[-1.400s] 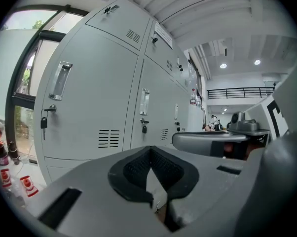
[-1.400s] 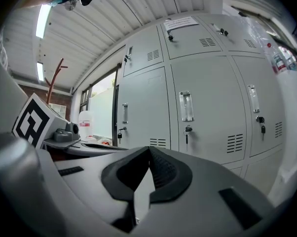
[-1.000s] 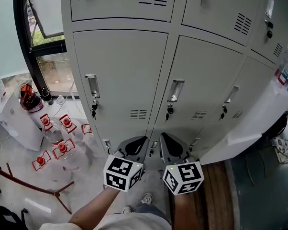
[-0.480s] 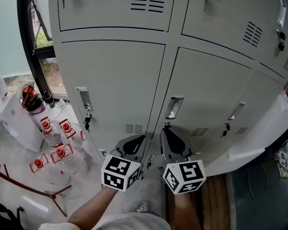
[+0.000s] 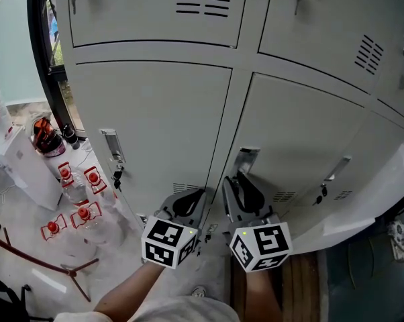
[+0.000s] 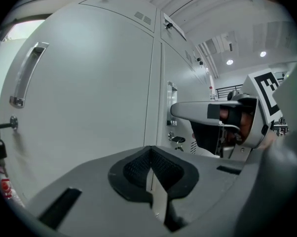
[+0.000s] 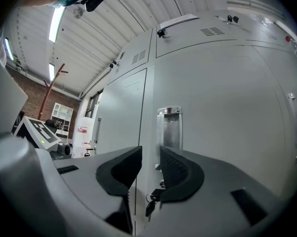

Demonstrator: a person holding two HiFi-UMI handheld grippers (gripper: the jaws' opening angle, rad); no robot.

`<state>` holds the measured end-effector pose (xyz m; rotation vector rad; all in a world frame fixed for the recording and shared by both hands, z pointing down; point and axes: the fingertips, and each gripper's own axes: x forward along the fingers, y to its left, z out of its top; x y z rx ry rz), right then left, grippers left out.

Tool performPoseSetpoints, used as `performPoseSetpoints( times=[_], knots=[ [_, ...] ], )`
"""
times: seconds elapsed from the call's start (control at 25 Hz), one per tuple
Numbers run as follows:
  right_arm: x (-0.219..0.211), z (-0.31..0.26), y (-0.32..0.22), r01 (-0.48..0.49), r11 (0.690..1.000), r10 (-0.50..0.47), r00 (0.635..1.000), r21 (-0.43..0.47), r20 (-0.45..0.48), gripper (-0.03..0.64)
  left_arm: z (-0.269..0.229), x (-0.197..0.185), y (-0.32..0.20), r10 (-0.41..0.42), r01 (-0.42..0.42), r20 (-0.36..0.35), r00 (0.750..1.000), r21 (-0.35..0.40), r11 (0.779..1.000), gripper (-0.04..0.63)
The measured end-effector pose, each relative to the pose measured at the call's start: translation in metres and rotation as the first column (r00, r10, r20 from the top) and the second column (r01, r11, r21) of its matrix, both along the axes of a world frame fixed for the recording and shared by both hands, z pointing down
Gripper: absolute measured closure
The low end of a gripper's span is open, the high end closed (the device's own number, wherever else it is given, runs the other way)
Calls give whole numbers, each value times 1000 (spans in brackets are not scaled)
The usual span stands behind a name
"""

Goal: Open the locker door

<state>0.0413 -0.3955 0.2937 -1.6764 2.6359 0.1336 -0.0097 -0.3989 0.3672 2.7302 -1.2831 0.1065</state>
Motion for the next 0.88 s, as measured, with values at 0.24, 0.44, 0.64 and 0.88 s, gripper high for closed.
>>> performPoseSetpoints(
  times=[0.24,0.44,0.64,0.88],
  knots=[
    [2,-2,-11,-3,1000,3,1000,4,-4,499,2,0,-6,-9,9,4,1000,0,1000,589],
    [-2,-1,-17,22,1000,-22,1000,-12,-2,491,2,3,-5,-7,7,9,1000,-3,1000,589],
    [-4,-1,-19,14,999,-13,999,-35,31,480,3,3,-2,-1,1,10,1000,-5,1000,589],
    [-8,-1,-17,3,1000,-2,999,-30,34,465,6,-7,4,-3,3,7,1000,-14,1000,589]
  ],
)
